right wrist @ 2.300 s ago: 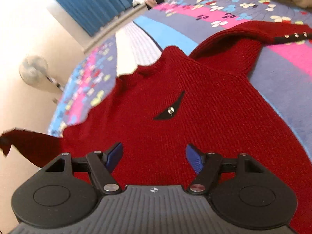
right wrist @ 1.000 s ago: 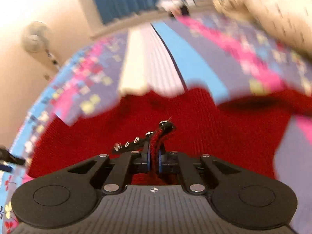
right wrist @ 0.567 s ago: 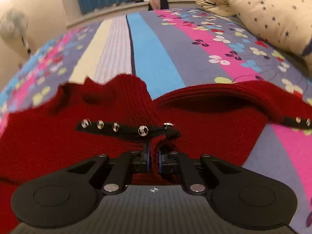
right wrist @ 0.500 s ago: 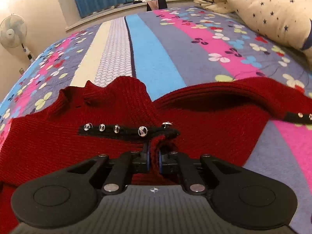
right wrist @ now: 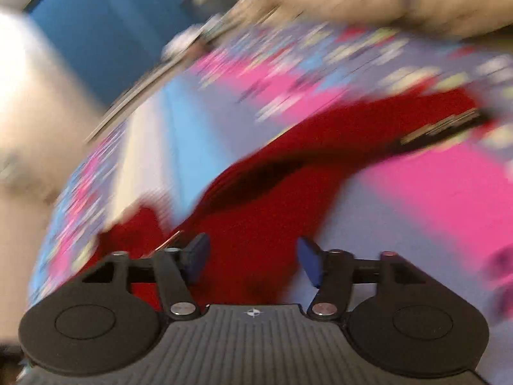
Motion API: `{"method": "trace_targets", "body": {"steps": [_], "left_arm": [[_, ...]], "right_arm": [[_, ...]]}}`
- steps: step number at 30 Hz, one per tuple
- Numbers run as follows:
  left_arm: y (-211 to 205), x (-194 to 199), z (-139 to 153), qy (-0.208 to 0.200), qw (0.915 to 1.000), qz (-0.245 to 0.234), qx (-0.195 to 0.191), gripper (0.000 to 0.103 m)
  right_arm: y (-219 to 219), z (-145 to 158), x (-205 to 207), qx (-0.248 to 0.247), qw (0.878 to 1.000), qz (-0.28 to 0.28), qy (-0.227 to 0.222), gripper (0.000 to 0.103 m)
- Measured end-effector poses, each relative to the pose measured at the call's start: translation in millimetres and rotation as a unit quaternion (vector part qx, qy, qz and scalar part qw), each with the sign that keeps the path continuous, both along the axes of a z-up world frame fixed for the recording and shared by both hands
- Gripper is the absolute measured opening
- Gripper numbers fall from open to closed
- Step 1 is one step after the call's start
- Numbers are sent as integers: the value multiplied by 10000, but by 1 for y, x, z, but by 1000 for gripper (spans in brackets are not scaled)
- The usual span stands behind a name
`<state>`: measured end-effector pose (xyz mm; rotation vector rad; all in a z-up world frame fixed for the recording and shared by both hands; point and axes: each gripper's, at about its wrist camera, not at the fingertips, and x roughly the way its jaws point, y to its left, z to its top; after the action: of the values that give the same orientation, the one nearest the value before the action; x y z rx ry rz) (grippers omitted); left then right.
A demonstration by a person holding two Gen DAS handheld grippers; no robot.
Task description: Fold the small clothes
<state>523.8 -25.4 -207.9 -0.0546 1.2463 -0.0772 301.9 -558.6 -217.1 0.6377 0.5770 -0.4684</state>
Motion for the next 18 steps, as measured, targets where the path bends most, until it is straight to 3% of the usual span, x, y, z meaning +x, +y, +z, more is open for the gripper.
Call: {"method": "trace_targets", "body": {"steps": [3, 4, 7, 9, 12, 13, 15, 18], "left_arm": [[-2, 0, 1, 17, 10000, 36, 27, 103], [-3, 0, 1, 29, 10000, 57, 41, 103], [-6, 1, 0, 43, 9999, 80, 113, 103], [-8, 2, -1, 59, 9998, 127, 165, 103], [-11, 3, -2, 102, 9995, 207, 228, 103], [-12, 3, -2, 121, 9993, 231, 256, 103], [-15, 4, -2, 136, 9992, 218, 311, 103], [-20, 8, 0, 99, 9991, 132, 388, 103]], "right_arm": [[-37, -8, 0, -1264, 9882, -409, 757, 72], [-44, -15, 6, -1811, 9769, -241, 1110, 78], [-55, -42, 25, -2815, 9400, 369, 1890, 82], [-60, -56, 36, -3231, 9226, 556, 2032, 86], [-77, -64, 58, -3447, 9184, 533, 1870, 88], [-82, -65, 62, -3378, 9213, 572, 1839, 70], [-96, -58, 67, -2834, 9380, 789, 1833, 11], [-107, -18, 49, -2190, 9646, 561, 1356, 10]]}}
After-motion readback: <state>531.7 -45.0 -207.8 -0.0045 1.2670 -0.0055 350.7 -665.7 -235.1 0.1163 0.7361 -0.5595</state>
